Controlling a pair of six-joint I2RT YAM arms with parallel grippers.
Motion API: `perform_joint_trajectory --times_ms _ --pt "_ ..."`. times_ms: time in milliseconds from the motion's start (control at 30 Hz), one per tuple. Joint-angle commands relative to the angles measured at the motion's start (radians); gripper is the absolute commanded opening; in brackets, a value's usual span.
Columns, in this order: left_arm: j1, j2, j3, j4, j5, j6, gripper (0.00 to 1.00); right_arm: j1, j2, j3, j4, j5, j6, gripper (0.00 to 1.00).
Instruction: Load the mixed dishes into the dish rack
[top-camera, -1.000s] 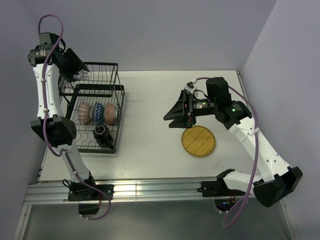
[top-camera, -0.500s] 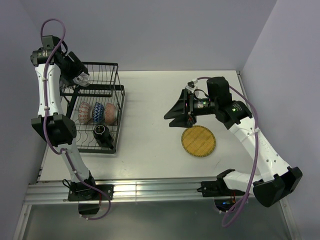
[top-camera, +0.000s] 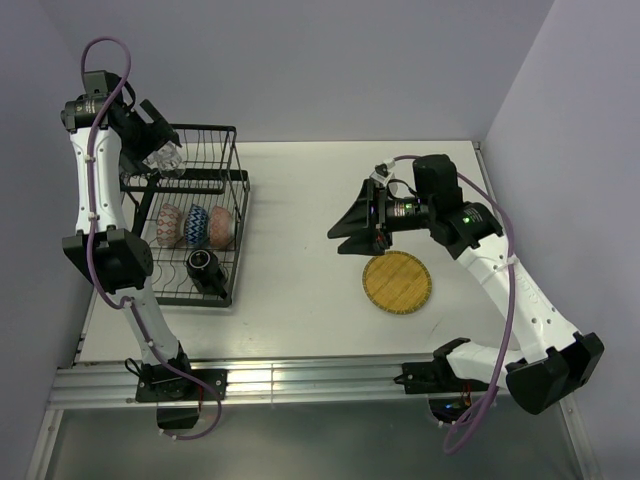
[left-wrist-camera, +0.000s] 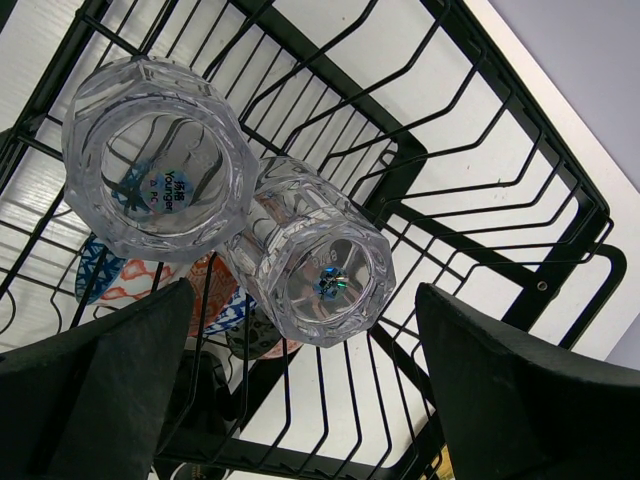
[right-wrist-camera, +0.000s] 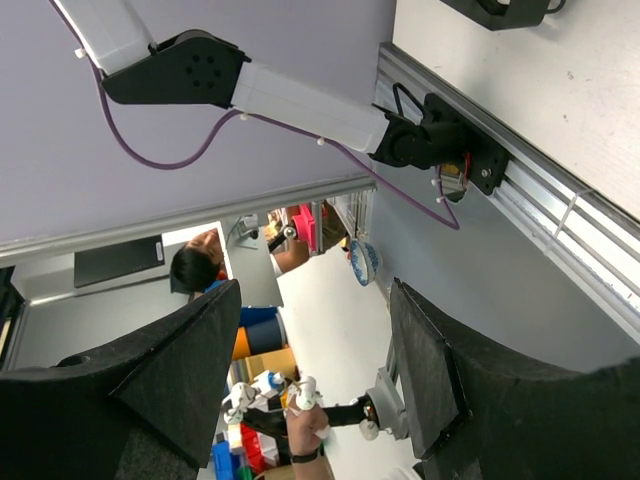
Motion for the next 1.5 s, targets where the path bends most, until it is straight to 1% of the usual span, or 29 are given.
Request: perform_joint_trajectory --times_ms 0,233,300,367,400,433,467,500,567,600,667,700,733,767,800,833,900,933,1000,1033,1100,1133,1200,1233,1267,1333,1467 --pt "0.004 -0.032 0.031 0.024 -0.005 0.006 0.99 -0.008 -0.007 0.003 0.050 -0.023 0.007 0.68" --pt "0.004 -0.113 -0.001 0.045 0.001 -0.022 0.99 -0.019 -0.001 -0.004 0.036 -0.005 -0.010 0.68" --pt "0.002 -0.138 -0.015 0.054 0.001 -0.026 0.99 -0.029 0.001 -0.005 -0.019 0.020 -0.048 0.68" --pt "0.004 -0.176 -0.040 0.068 -0.007 -0.029 0.99 -0.052 0.001 -0.013 -0.065 0.075 -0.100 0.68" --pt "0.004 -0.201 -0.052 0.073 -0.001 -0.035 0.99 -0.071 -0.002 -0.014 -0.127 0.145 -0.152 0.68" --pt "0.002 -0.210 -0.057 0.077 -0.001 -0.040 0.99 -0.081 -0.002 -0.014 -0.164 0.190 -0.153 0.68" --pt "0.004 -0.221 -0.058 0.082 0.002 -0.042 0.99 -0.094 -0.007 -0.022 -0.234 0.236 -0.200 0.68" --pt "0.004 -0.245 -0.061 0.085 0.004 -0.051 0.99 -0.106 -0.013 -0.033 -0.265 0.282 -0.217 0.68" --pt "0.004 -0.276 -0.086 0.094 0.007 -0.058 0.99 -0.158 -0.048 -0.101 -0.301 0.391 -0.236 0.68" --pt "0.002 -0.292 -0.095 0.100 0.002 -0.062 0.99 -0.173 -0.061 -0.128 -0.321 0.420 -0.242 0.68" --pt "0.001 -0.362 -0.162 0.122 0.030 -0.068 0.99 -0.212 -0.094 -0.205 -0.358 0.507 -0.257 0.68" --pt "-0.002 -0.428 -0.196 0.170 0.051 -0.083 0.99 -0.221 -0.108 -0.236 -0.361 0.518 -0.262 0.68" --pt "-0.019 -0.465 -0.292 0.201 0.073 -0.094 0.99 -0.230 -0.122 -0.270 -0.359 0.526 -0.263 0.68" --pt "-0.037 -0.501 -0.341 0.229 0.093 -0.109 0.99 -0.235 -0.148 -0.340 -0.359 0.537 -0.263 0.68" --pt "-0.056 -0.563 -0.386 0.255 0.126 -0.136 0.99 -0.249 -0.160 -0.374 -0.358 0.541 -0.262 0.68" --pt "-0.124 -0.589 -0.470 0.304 0.131 -0.150 0.99 -0.259 -0.179 -0.443 -0.353 0.542 -0.260 0.68" --pt "-0.232 -0.653 -0.546 0.347 0.122 -0.208 0.99 -0.290 -0.193 -0.500 -0.344 0.528 -0.256 0.68" --pt "-0.351 -0.669 -0.613 0.396 0.105 -0.233 0.99 -0.298 -0.208 -0.523 -0.339 0.523 -0.247 0.68" --pt "-0.479 -0.689 -0.693 0.456 0.090 -0.305 0.99 -0.316 -0.220 -0.559 -0.341 0.520 -0.233 0.68" --pt "-0.601 -0.684 -0.707 0.506 0.081 -0.322 0.99 -0.322 -0.228 -0.566 -0.344 0.528 -0.225 0.68" --pt "-0.711 -0.634 -0.703 0.527 0.067 -0.339 0.99 -0.341 -0.233 -0.568 -0.364 0.545 -0.223 0.67" --pt "-0.798 -0.609 -0.693 0.537 0.071 -0.335 0.99 -0.347 -0.236 -0.571 -0.373 0.567 -0.225 0.68" --pt "-0.852 -0.531 -0.673 0.545 0.119 -0.315 0.99 -0.362 -0.239 -0.585 -0.379 0.591 -0.228 0.68" --pt "-0.890 -0.513 -0.670 0.547 0.143 -0.312 0.99 -0.374 -0.236 -0.611 -0.378 0.604 -0.231 0.68" --pt "-0.906 -0.494 -0.669 0.556 0.178 -0.304 0.99 -0.384 -0.231 -0.626 -0.370 0.606 -0.233 0.68" --pt "-0.942 -0.468 -0.666 0.567 0.186 -0.279 0.99 -0.401 -0.231 -0.674 -0.346 0.600 -0.224 0.67" --pt "-0.952 -0.448 -0.707 0.631 0.277 -0.270 0.99 -0.408 -0.219 -0.738 -0.223 0.594 -0.197 0.67"
